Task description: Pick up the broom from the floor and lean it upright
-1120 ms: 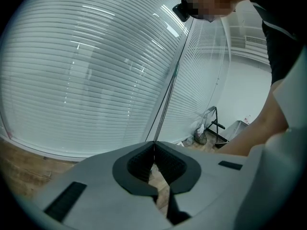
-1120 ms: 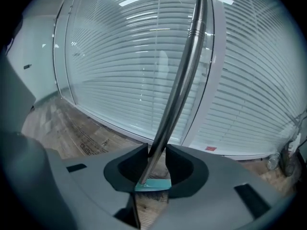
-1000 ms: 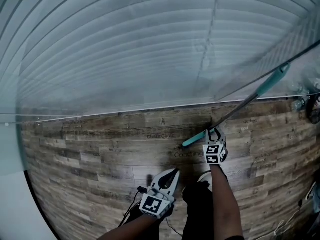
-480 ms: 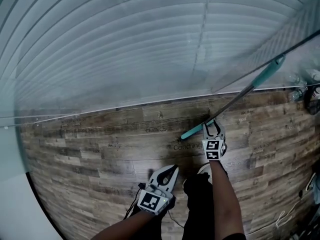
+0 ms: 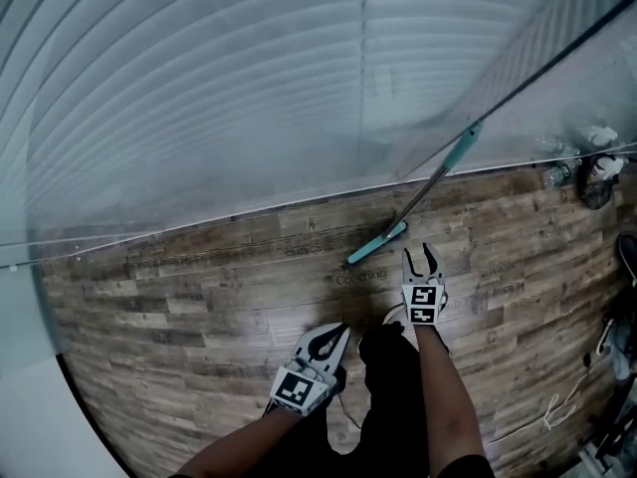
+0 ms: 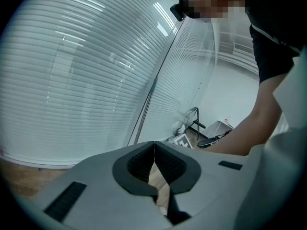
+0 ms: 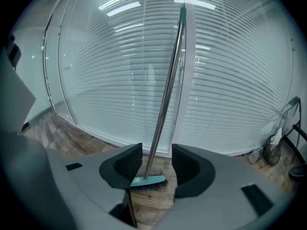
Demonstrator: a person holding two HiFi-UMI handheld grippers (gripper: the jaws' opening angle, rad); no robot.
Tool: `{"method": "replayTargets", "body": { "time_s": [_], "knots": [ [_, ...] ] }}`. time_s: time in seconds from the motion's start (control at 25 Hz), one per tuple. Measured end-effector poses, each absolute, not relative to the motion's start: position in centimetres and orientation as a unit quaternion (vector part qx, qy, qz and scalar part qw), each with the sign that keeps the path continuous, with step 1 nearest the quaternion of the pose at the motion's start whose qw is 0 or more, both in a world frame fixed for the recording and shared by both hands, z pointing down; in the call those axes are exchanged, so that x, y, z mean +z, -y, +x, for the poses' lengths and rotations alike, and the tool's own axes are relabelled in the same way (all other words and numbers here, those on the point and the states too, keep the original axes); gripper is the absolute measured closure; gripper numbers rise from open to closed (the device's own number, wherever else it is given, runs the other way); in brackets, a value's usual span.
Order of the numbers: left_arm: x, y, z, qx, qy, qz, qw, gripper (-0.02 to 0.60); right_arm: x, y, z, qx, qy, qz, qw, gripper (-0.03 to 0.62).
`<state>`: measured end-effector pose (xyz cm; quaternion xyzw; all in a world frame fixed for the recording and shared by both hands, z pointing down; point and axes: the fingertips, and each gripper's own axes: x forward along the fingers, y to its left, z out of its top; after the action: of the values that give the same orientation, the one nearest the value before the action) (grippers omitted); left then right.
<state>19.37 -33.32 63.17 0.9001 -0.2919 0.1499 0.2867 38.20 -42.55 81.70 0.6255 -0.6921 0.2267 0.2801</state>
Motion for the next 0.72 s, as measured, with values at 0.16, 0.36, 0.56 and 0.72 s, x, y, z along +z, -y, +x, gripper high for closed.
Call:
{"method": "replayTargets", "body": {
  "time_s": [0.16, 0.36, 0.56, 0.72],
  "knots": [
    [58.5, 33.9, 19.1, 0.133, 0.299, 0.906, 0.269, 0.561, 74.9, 40.0, 37.6, 0.234, 0.694, 0.624, 0.273, 0.414],
    [52.5, 35.0, 18.7, 0.12, 0.308, 0.912, 0.245, 0.561, 66.1, 37.9, 35.4, 0.232, 0.712, 0.611, 0.259, 0.414],
    [46.6, 34.3, 18.9, 0.118, 0.304, 0.916, 0.232, 0.561, 55.9, 36.1, 32.1, 0.215, 0.738, 0.601, 0.22, 0.416],
    [41.5, 33.4, 18.0, 0.11, 0.309, 0.916, 0.23, 0.561, 47.9, 34.0, 28.3, 0.212, 0.751, 0.599, 0.181, 0.416]
  ]
}}
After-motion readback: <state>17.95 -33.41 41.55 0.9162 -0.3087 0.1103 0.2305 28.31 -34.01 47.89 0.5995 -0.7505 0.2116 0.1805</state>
